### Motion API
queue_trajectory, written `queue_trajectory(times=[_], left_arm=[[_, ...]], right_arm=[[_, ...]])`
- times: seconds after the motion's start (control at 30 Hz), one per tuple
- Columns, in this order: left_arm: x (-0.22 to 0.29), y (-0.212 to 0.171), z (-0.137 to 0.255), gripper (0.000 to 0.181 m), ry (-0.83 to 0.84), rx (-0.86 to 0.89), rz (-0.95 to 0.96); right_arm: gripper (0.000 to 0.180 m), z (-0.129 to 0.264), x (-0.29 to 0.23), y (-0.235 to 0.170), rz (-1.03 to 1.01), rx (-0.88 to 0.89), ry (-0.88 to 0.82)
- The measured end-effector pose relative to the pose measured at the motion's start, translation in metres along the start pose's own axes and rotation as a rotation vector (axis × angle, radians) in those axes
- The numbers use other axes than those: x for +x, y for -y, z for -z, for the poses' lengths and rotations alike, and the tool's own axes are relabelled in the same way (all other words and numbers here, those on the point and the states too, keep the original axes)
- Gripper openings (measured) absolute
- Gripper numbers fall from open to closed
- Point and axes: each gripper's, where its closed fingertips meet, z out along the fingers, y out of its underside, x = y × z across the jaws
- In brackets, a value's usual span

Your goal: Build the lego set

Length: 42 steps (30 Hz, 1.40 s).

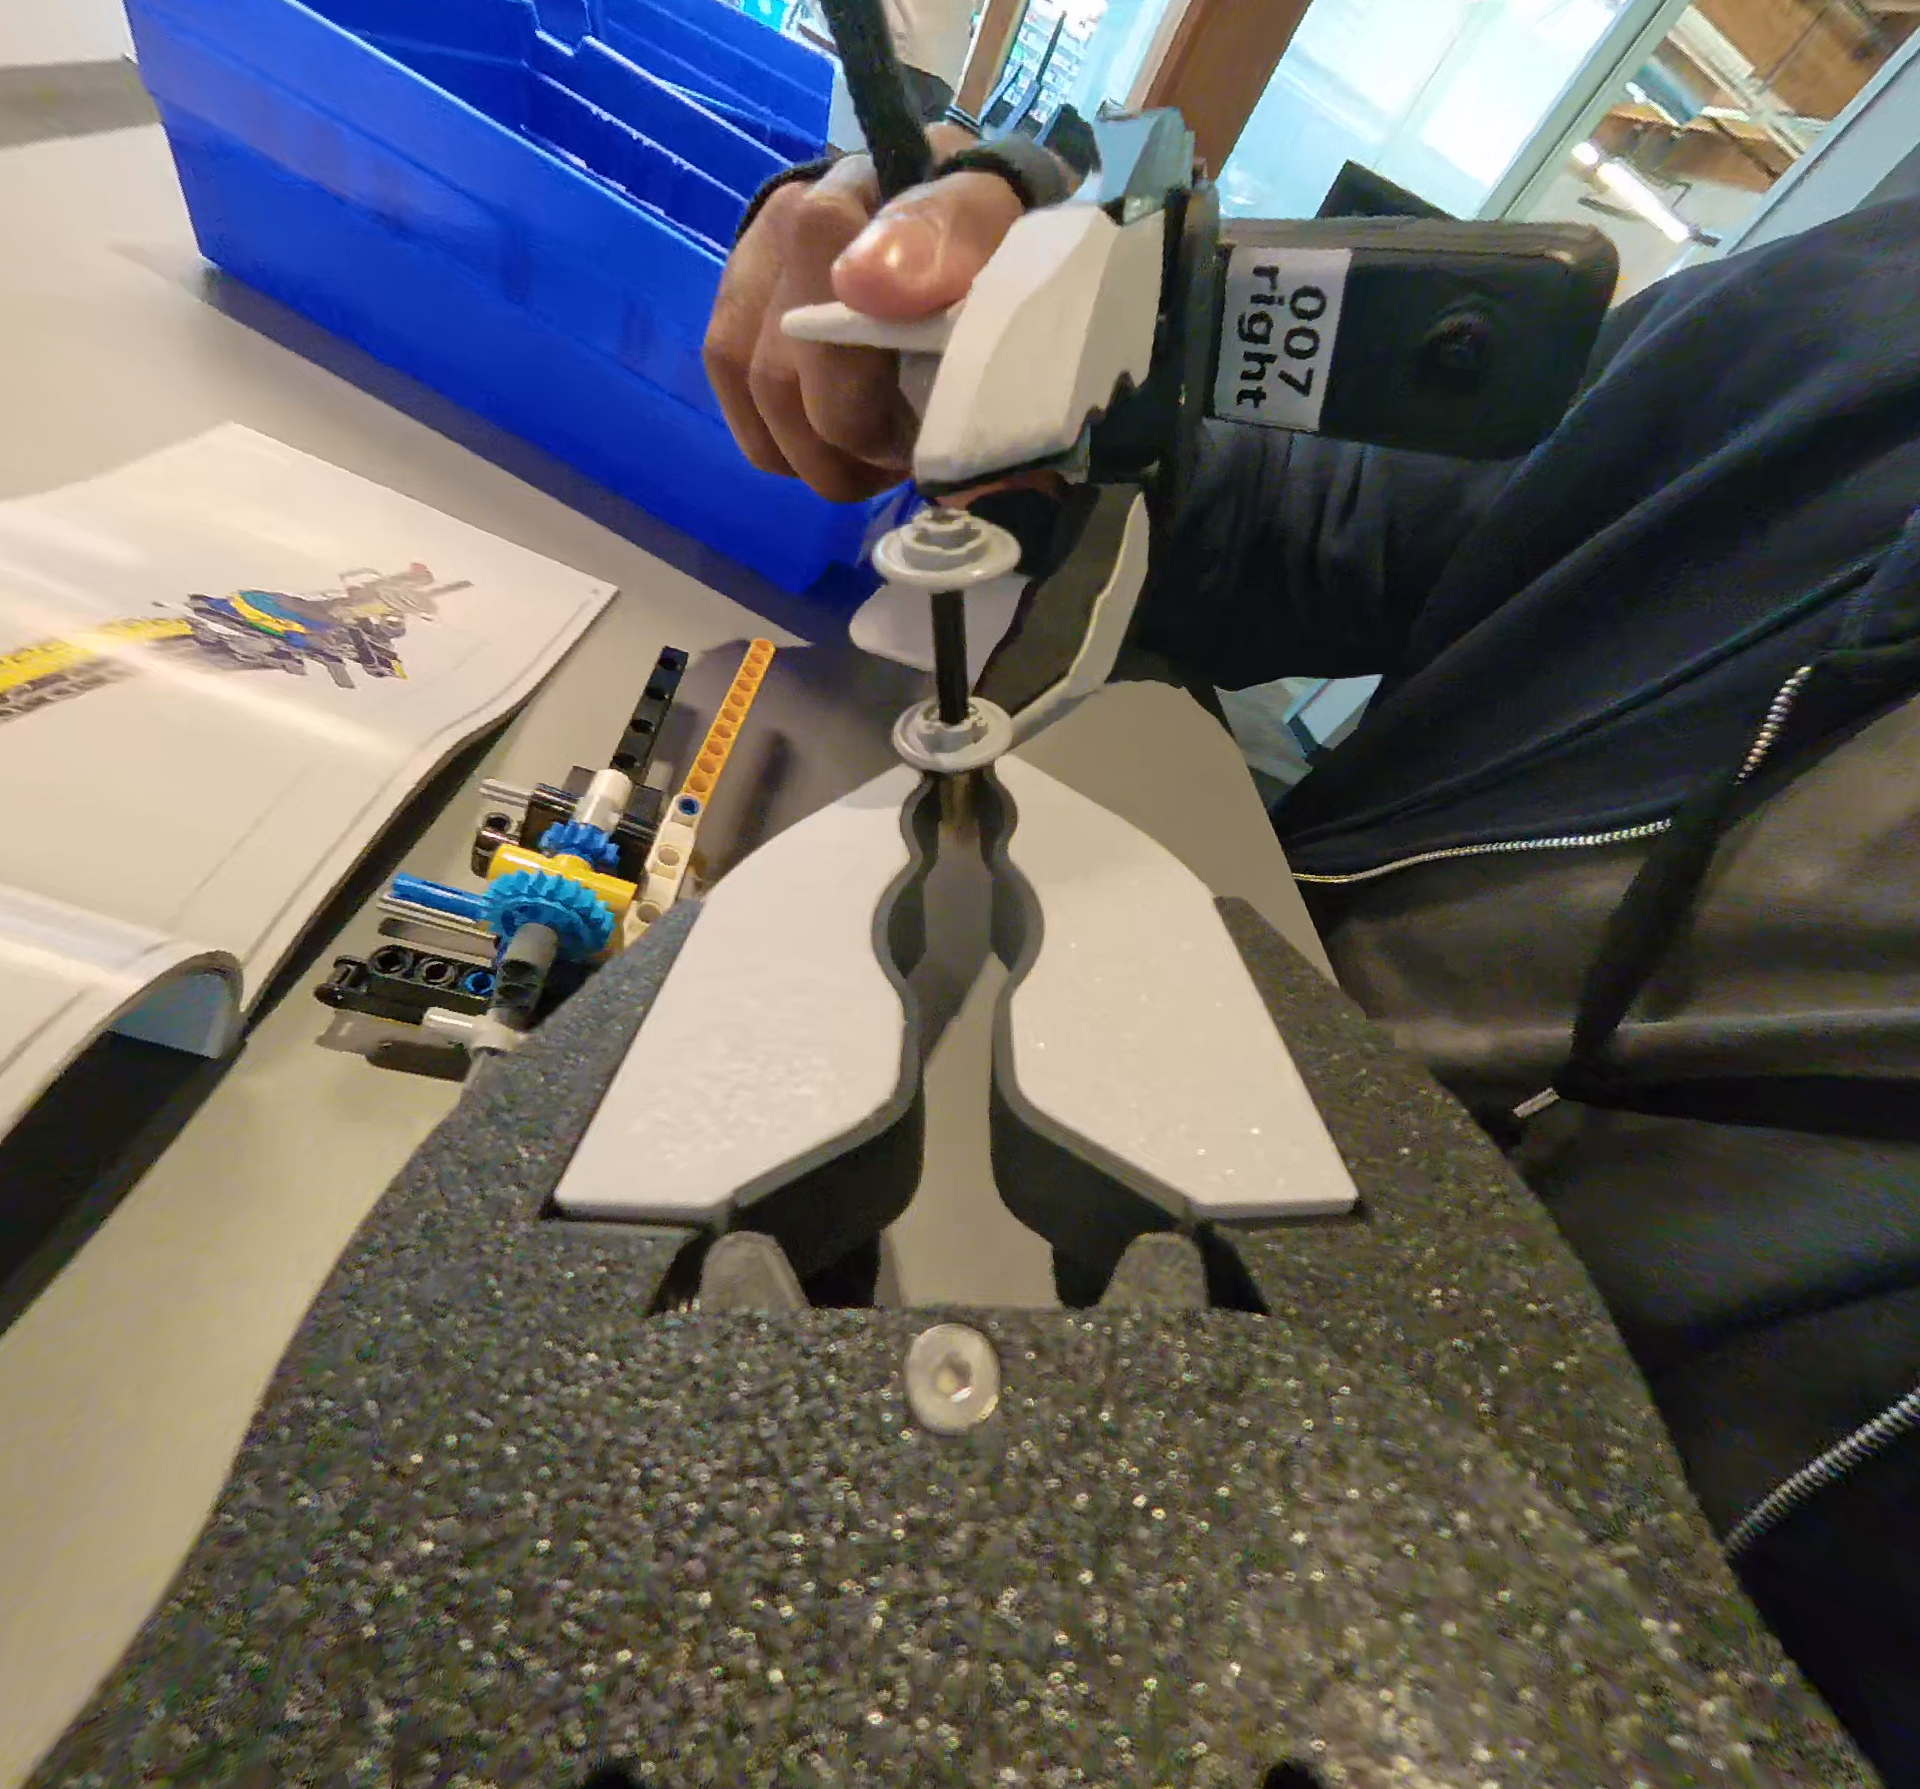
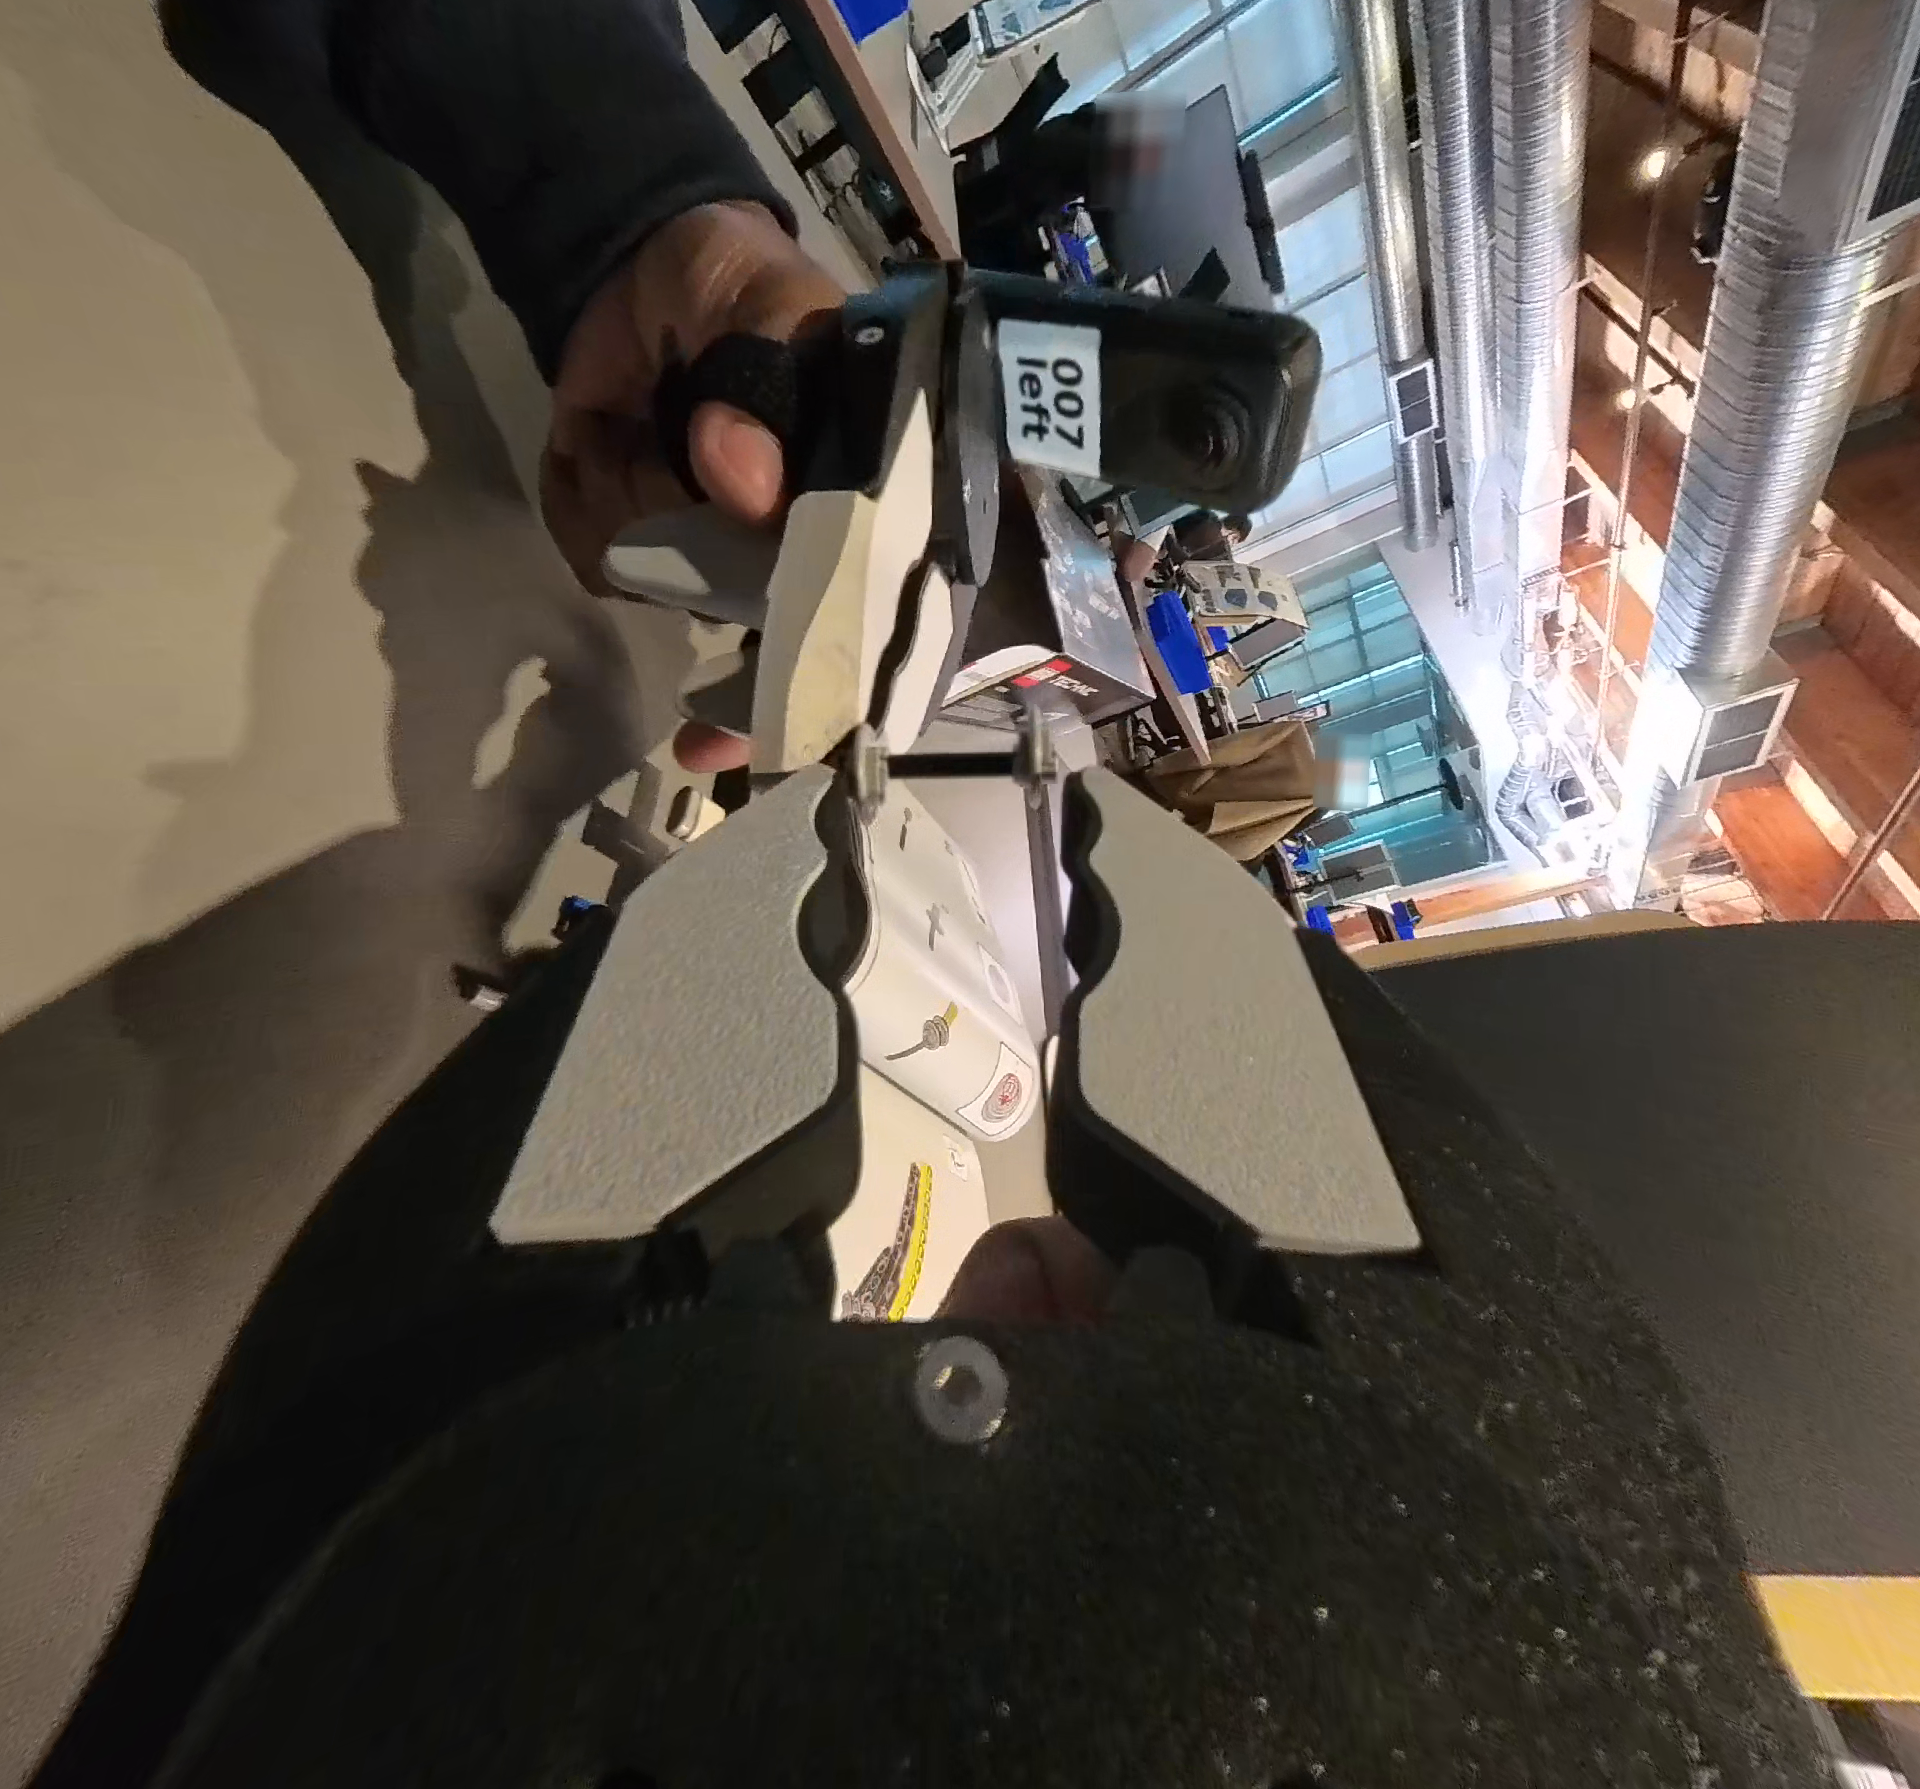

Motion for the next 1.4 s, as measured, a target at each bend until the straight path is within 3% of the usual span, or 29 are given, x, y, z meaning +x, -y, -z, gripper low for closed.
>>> queue_trajectory(times=[0.97, 1.2, 1.4], left_arm=[[0.001, -0.011, -0.001, 0.007, 0.024, -0.116, 0.031], [-0.004, -0.007, 0.002, 0.012, 0.099, -0.122, -0.090], [-0.020, 0.001, 0.025, 0.025, 0.273, -0.139, -0.381]], right_arm=[[0.033, 0.001, -0.012, -0.004, -0.023, -0.033, 0.069], [0.033, -0.001, -0.006, -0.009, -0.113, -0.029, 0.028], [0.033, 0.002, 0.008, -0.013, -0.281, 0.010, -0.007]])
